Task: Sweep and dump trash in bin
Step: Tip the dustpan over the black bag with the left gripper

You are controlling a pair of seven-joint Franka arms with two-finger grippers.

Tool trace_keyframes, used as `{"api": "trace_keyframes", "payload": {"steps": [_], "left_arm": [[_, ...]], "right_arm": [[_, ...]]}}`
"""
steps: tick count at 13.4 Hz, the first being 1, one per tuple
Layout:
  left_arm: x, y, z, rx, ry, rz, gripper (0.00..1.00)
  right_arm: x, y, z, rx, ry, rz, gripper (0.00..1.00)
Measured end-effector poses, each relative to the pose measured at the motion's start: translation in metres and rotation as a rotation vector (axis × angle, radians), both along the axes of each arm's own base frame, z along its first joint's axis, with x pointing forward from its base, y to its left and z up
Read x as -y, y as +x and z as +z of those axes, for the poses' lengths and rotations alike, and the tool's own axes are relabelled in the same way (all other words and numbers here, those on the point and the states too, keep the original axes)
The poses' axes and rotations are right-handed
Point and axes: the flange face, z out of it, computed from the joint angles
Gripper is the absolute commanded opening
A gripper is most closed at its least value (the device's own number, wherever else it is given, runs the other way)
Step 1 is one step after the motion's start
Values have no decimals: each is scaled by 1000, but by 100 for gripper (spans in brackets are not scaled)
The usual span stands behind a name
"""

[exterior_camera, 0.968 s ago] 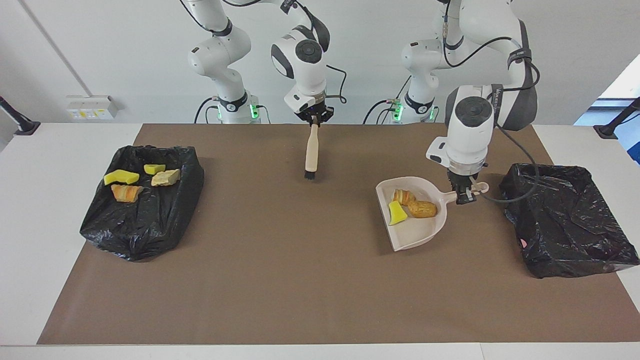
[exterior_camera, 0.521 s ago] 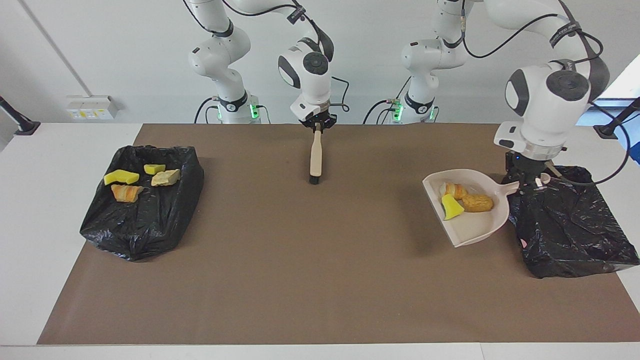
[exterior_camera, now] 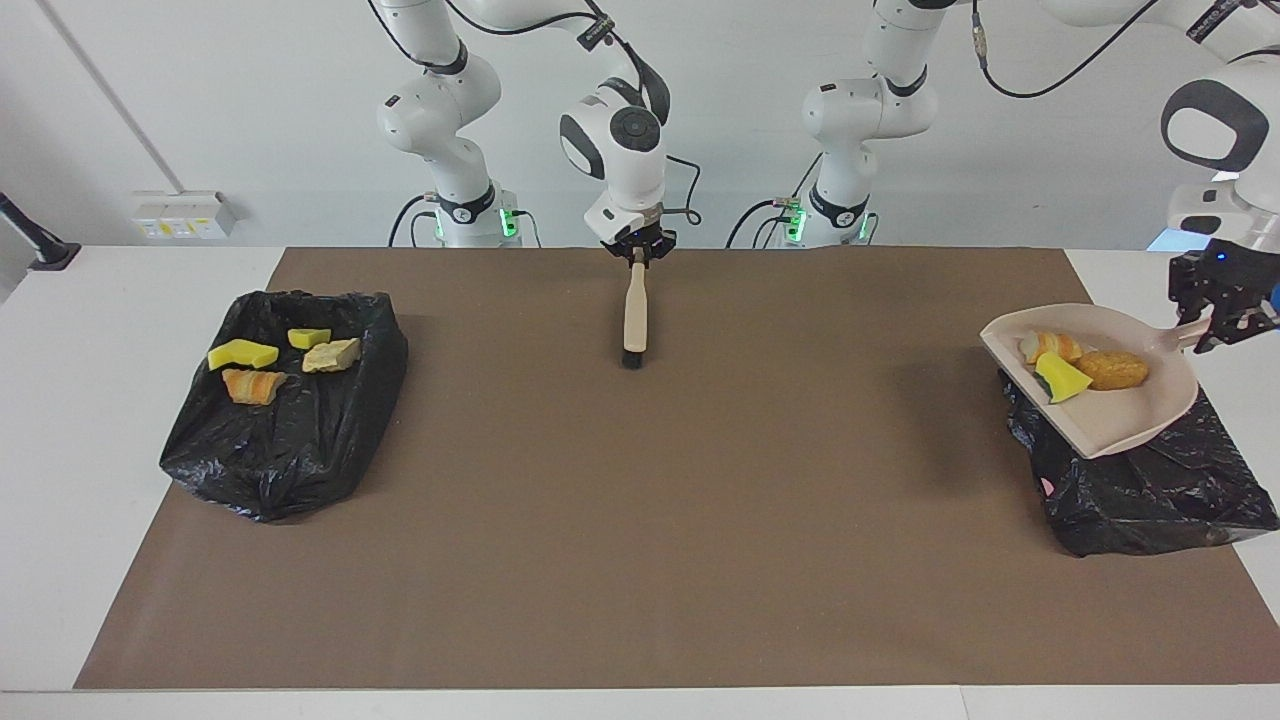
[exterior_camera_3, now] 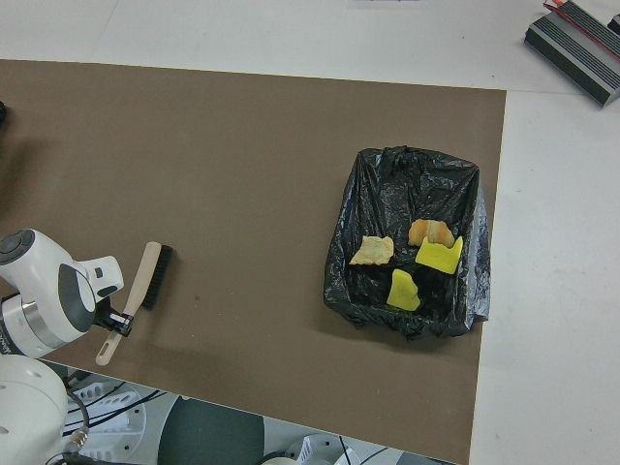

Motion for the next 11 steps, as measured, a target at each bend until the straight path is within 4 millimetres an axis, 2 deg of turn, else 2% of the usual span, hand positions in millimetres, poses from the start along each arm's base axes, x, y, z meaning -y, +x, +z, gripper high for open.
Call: {"api": "trace_keyframes", "payload": {"steps": [2, 4, 6, 9, 11], "left_arm": [[-31, 3, 6, 12, 86, -46, 0], [-45, 12, 6, 9, 239, -95, 0], [-48, 24, -5, -19, 370, -149, 0], [-50, 37, -31, -61, 497, -126, 0], [-52, 41, -37, -69, 612, -99, 0]], "right_arm": [[0, 0, 0, 0, 0, 2, 0], [0, 0, 0, 0, 0, 3, 1], [0, 0, 0, 0, 0, 4, 10], [0, -1, 0, -2, -1, 5, 12], [0, -1, 0, -6, -4, 8, 14]]}}
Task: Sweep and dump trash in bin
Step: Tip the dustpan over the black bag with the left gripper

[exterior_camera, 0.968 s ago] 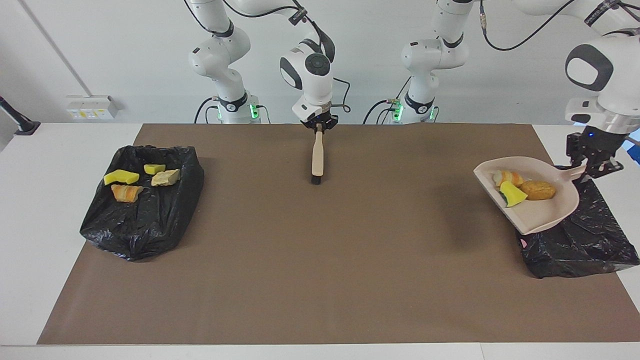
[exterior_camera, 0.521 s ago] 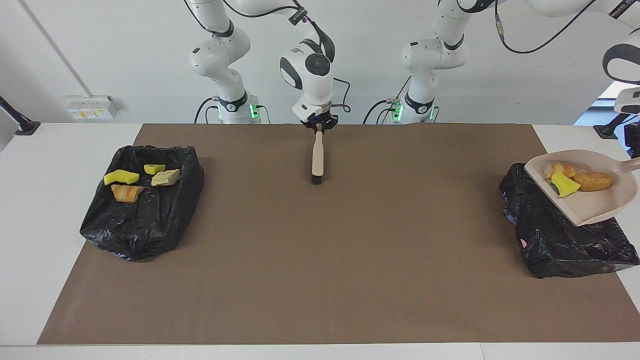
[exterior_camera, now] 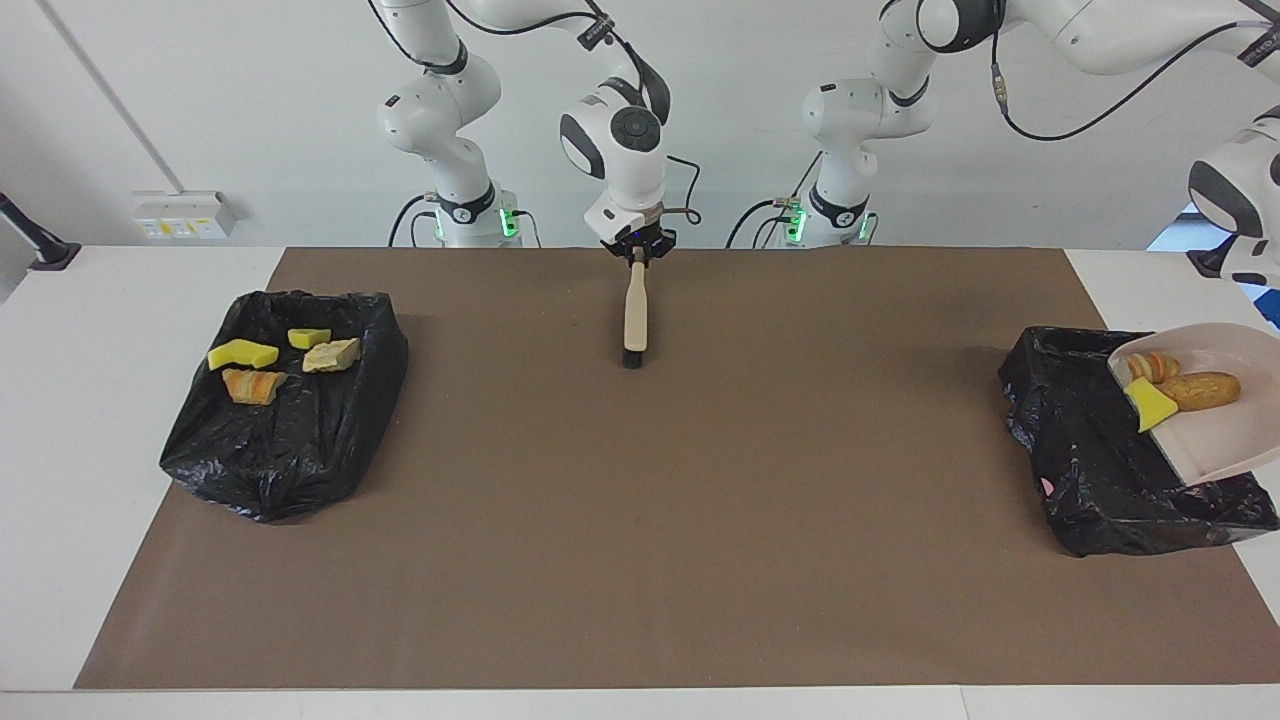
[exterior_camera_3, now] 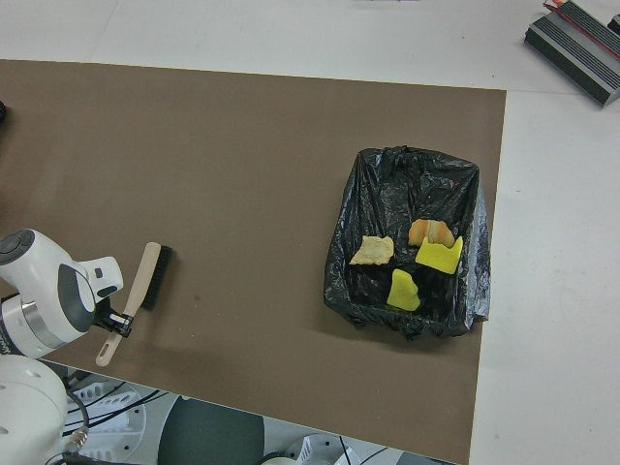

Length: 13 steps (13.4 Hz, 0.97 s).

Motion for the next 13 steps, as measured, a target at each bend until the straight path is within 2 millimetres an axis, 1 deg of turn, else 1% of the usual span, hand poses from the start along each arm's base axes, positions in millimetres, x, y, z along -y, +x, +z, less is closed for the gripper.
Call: {"api": "trace_keyframes", "payload": {"steps": [1, 2, 3, 4, 5, 6, 7, 8, 9, 10, 11, 13], "left_arm": [[1, 1, 1, -9, 54, -4, 0], [1, 1, 3, -19, 102, -8, 0], [2, 1, 4, -28, 156, 2, 0], [5, 1, 7, -35, 214, 20, 0], [11, 2, 12, -37, 266, 33, 0], [19, 4, 22, -34, 301, 45, 0], [26, 5, 37, -18, 314, 56, 0], [34, 7, 54, 9, 319, 62, 0], [44, 7, 70, 31, 315, 67, 0], [56, 6, 79, 40, 296, 75, 0], [72, 7, 81, 43, 265, 77, 0], [104, 15, 74, 44, 201, 65, 0]], "right_arm": [[0, -1, 0, -2, -1, 2, 17], [-1, -2, 0, -3, -3, 4, 24], [-1, -3, 0, -5, -4, 8, 35], [-2, -4, 0, -6, -5, 11, 47], [-2, -5, 0, -8, -7, 12, 66], [-2, -5, -1, -10, -9, 13, 82], [-2, -5, -1, -10, -9, 13, 98], [-2, -5, 0, -10, -8, 13, 100], [-3, -4, 1, -7, -5, 13, 100], [-5, -2, 5, -2, 2, 14, 100], [-8, 1, 10, 7, 13, 14, 100], [-11, 11, 23, 27, 35, 5, 100]]}}
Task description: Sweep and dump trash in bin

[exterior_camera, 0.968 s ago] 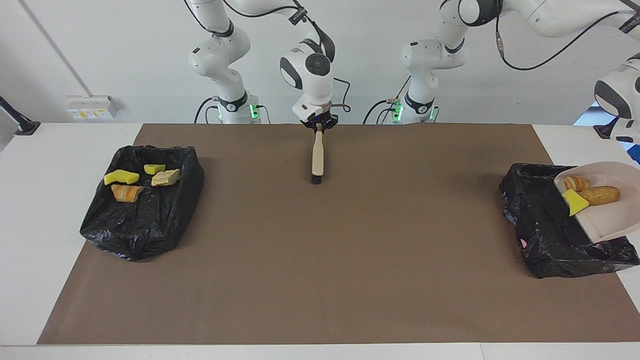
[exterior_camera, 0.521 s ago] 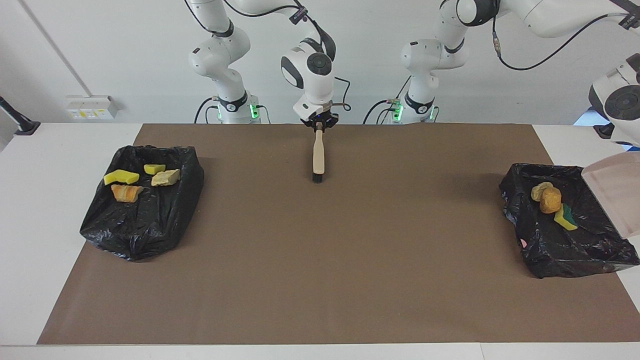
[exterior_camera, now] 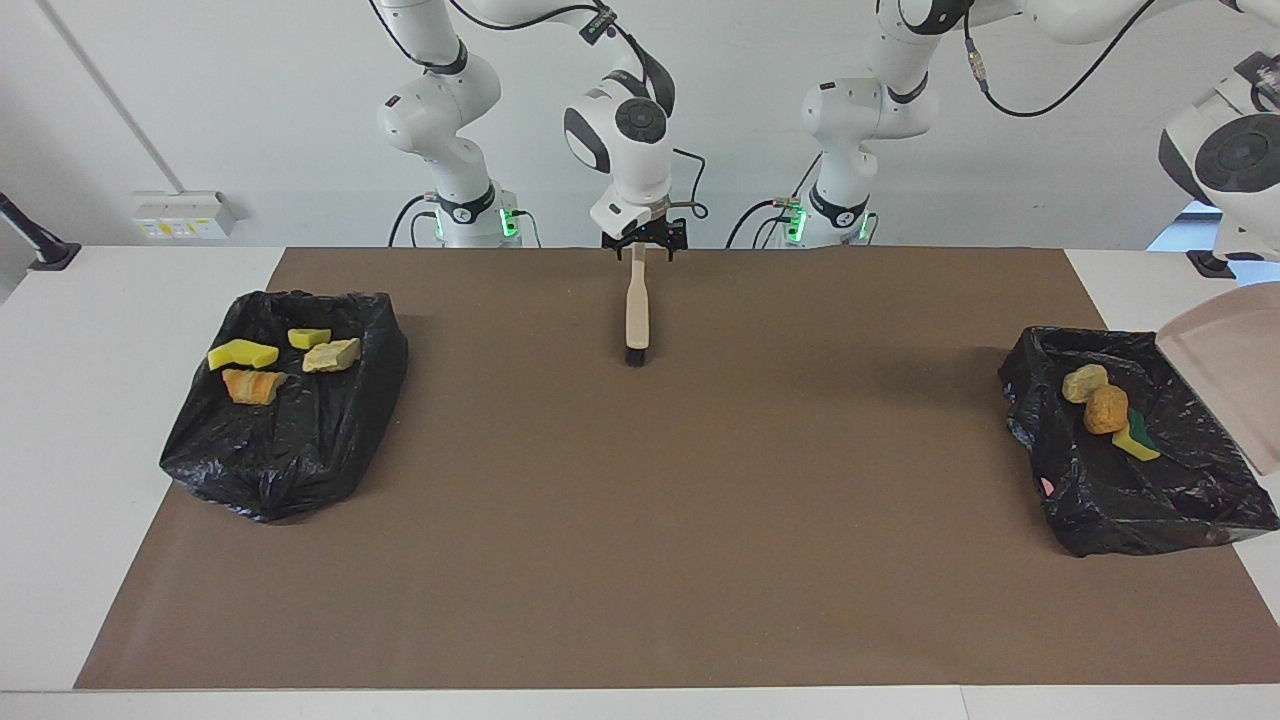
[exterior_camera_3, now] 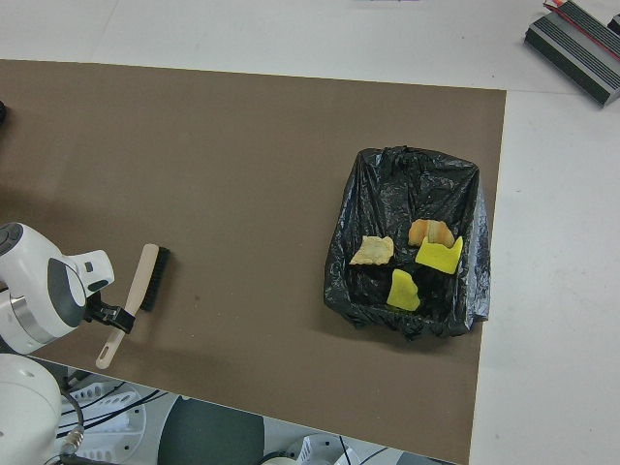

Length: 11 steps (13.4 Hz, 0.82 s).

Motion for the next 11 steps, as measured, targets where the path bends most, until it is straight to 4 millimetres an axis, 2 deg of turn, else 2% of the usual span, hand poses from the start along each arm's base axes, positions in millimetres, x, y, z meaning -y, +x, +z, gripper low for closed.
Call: {"api": "trace_keyframes", "payload": {"steps": [2, 5, 8, 11], "left_arm": [[23, 5, -8, 3, -69, -7, 0], [50, 7, -24, 14, -228, 27, 0], [90, 10, -41, 108, -377, 138, 0], [155, 10, -72, 179, -500, 311, 0]], "right_arm": [[3, 14, 12, 31, 11, -8, 100], [26, 60, 46, 130, 22, -21, 100], [78, 116, 90, 176, -23, 15, 100], [142, 164, 137, 185, -37, 55, 100]]}}
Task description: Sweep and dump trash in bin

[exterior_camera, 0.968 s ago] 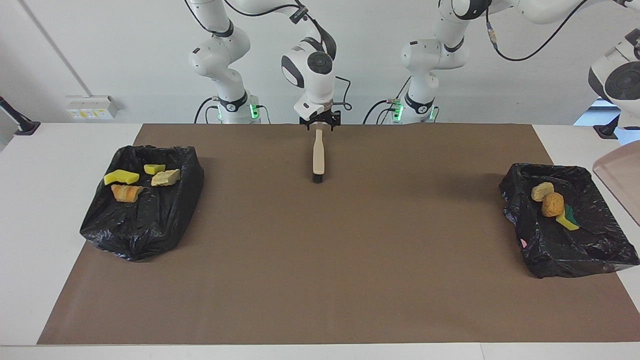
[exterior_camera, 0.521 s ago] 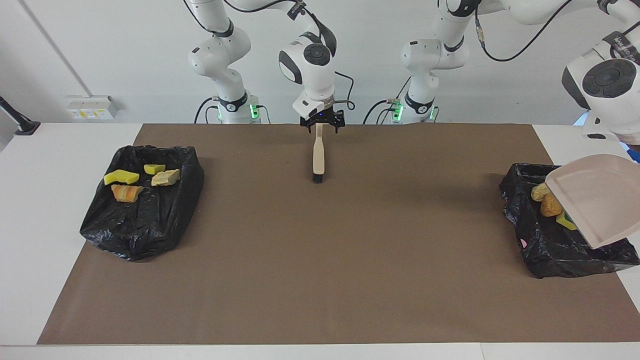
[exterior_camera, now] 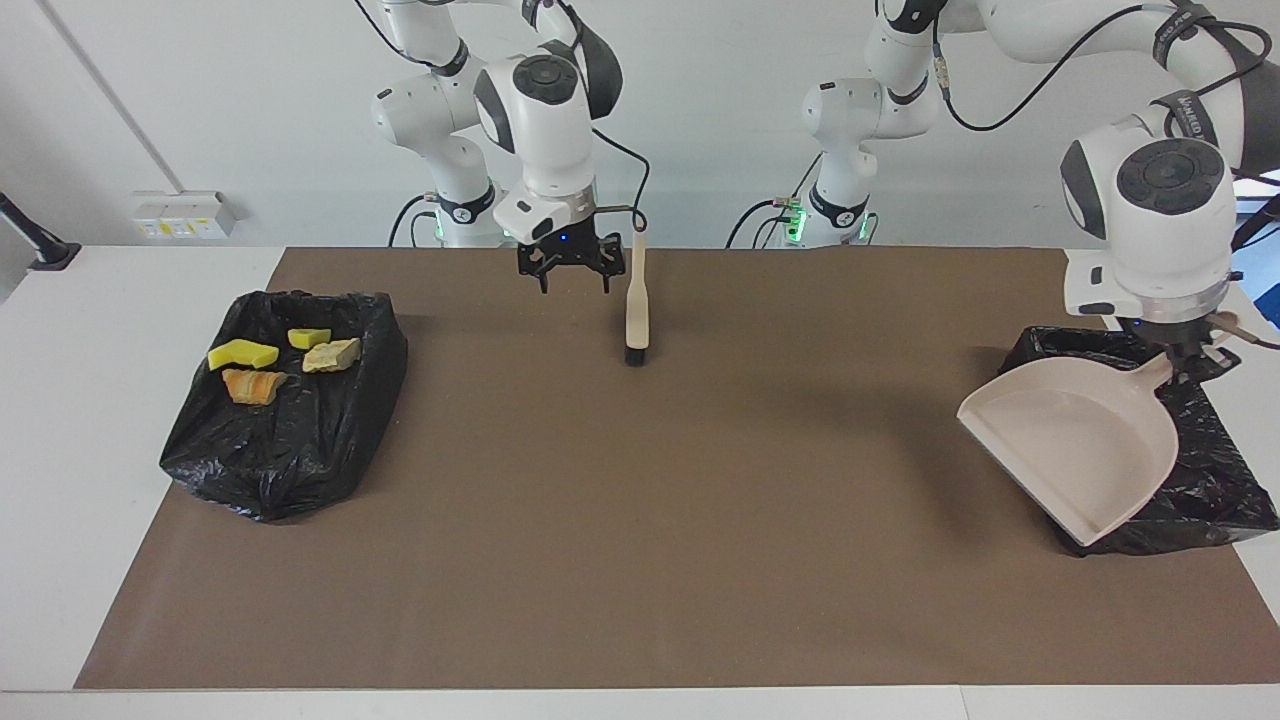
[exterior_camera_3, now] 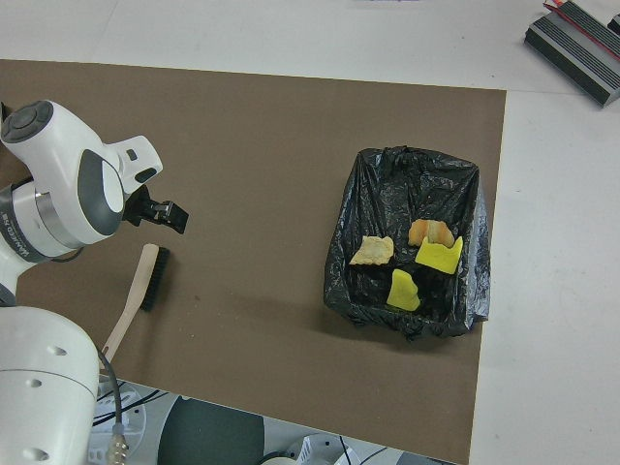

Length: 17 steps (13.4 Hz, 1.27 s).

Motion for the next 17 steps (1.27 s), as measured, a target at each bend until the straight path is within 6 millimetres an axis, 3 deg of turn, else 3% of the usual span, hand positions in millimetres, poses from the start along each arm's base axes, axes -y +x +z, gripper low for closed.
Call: {"api": "trace_keyframes", "payload": {"steps": [3, 6, 12, 15, 17], "left_arm": [[74, -1, -36, 40, -101, 167, 0], [140, -7, -63, 87, -239, 390, 0], [278, -38, -95, 141, -356, 742, 0], [334, -51, -91, 175, -424, 880, 0], [367, -63, -93, 195, -453, 937, 0]], "right_arm": [[65, 29, 56, -2, -1, 2, 100], [118, 40, 106, 6, 3, -14, 100], [180, 41, 154, 51, 10, -61, 100], [246, 44, 156, 57, 7, -5, 100], [272, 42, 156, 58, 10, 7, 100]]}}
